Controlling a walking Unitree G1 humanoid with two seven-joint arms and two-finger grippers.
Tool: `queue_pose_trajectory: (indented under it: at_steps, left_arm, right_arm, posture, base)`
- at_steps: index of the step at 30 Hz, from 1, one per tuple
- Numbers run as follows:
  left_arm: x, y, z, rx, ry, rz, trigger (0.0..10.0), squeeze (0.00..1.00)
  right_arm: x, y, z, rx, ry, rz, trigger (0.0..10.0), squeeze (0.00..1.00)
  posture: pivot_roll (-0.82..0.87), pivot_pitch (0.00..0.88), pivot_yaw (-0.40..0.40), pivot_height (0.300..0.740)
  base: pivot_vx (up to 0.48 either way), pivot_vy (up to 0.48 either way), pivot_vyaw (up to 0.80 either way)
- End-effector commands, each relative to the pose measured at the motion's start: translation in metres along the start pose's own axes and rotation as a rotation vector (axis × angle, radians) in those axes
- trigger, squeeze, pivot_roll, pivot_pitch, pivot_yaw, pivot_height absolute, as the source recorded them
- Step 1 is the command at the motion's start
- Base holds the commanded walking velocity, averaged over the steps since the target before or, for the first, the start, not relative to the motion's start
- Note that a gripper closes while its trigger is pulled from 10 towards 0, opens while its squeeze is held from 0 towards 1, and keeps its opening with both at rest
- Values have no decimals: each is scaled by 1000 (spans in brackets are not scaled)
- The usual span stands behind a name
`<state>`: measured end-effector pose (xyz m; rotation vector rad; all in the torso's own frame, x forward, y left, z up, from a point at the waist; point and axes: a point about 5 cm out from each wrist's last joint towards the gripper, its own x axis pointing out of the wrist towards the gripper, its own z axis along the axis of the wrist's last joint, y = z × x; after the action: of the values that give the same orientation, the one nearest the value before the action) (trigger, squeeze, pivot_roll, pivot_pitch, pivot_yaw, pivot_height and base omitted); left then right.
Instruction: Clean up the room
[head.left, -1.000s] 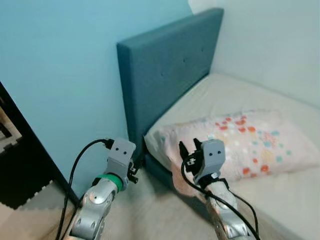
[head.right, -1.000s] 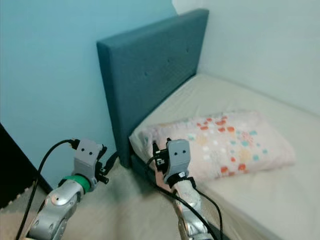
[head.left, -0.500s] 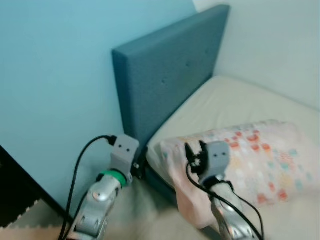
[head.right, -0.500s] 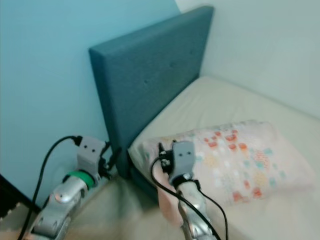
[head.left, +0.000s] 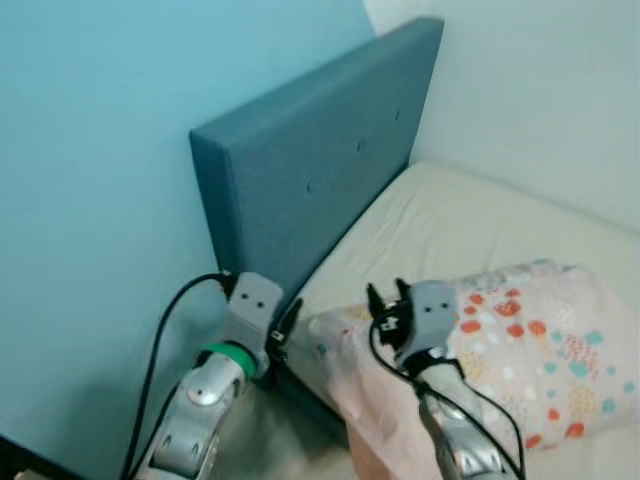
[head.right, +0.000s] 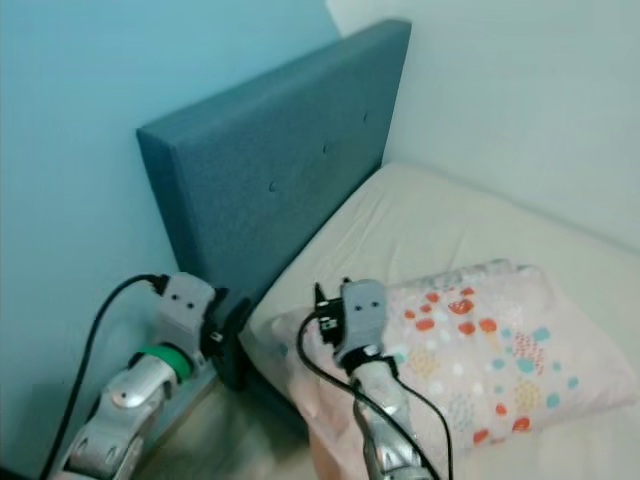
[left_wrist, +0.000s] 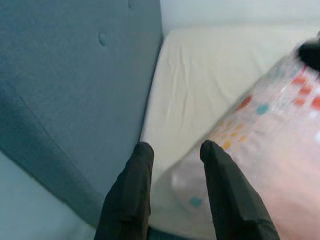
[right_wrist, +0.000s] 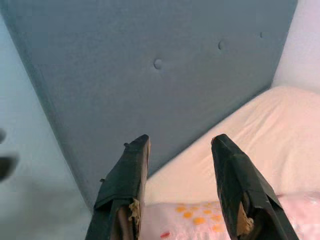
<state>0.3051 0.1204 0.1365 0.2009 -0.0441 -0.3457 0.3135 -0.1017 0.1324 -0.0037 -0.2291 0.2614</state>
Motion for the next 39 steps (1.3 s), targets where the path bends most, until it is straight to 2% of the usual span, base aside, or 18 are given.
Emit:
queue_pose_trajectory:
  at_steps: [1, 12, 39]
  left_arm:
    - [0, -6, -2, -24, 6, -23, 10000, 0]
    - [4, -8, 2, -78, 17, -30, 10000, 0]
    - [6, -5, 0, -63, 37, -15, 10000, 0]
  right_arm:
    - [-8, -6, -10, 2, 44, -21, 10000, 0]
    - [-7, -6, -9, 6, 41, -25, 10000, 0]
    - [-6, -7, -9, 18, 37, -28, 10000, 0]
  posture:
    - [-78, 81, 71, 733]
    - [-77, 81, 73, 733]
    - [-79, 68, 74, 733]
  base:
    - [0, 0, -788]
    - [0, 0, -788]
    - [0, 0, -758]
